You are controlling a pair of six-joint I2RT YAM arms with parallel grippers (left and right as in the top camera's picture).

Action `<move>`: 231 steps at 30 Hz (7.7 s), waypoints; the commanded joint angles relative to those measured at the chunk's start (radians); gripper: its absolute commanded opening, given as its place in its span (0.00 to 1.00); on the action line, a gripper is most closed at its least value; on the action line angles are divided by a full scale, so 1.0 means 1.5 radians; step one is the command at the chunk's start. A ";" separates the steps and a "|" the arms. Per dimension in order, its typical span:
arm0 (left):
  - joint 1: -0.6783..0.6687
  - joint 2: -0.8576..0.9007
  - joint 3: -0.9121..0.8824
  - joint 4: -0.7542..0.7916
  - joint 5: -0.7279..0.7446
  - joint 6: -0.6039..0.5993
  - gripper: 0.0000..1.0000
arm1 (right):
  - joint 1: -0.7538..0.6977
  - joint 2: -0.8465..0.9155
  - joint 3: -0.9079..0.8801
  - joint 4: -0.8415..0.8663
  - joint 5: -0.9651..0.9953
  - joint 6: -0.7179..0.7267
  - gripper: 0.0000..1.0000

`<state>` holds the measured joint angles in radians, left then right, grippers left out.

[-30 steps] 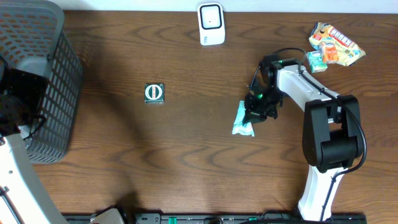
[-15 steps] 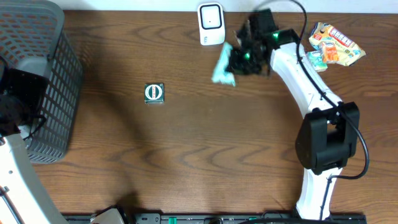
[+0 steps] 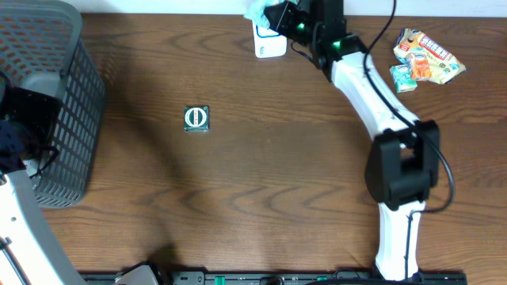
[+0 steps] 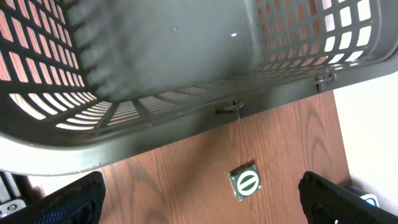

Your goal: Scan the item barcode

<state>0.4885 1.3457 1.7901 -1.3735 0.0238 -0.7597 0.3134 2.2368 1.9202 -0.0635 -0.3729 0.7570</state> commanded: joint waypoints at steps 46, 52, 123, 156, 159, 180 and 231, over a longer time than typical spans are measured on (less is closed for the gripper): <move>0.003 0.000 0.002 -0.002 -0.004 -0.001 0.98 | -0.379 -0.068 0.056 -0.589 0.354 -0.293 0.12; 0.003 0.000 0.002 -0.002 -0.004 -0.001 0.98 | -0.399 -0.068 0.040 -0.613 0.351 -0.293 0.54; 0.003 0.000 0.002 -0.002 -0.004 -0.001 0.98 | 0.083 -0.301 0.041 -0.804 0.016 -0.333 0.99; 0.003 0.000 0.002 -0.002 -0.004 -0.001 0.98 | 0.195 -0.283 -0.290 -0.245 0.052 -0.234 0.99; 0.003 0.000 0.002 -0.002 -0.004 -0.001 0.98 | 0.218 -0.250 -0.290 -0.170 0.062 -0.191 0.99; 0.003 0.000 0.002 -0.002 -0.004 -0.001 0.98 | 0.303 0.110 0.088 -0.326 0.143 -0.201 0.99; 0.003 0.000 0.002 -0.002 -0.004 -0.001 0.98 | 0.100 -0.057 0.088 -0.876 -0.218 -0.796 0.56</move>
<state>0.4885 1.3457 1.7901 -1.3735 0.0242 -0.7597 0.5293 2.1742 2.0480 -1.3155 -0.4767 -0.1184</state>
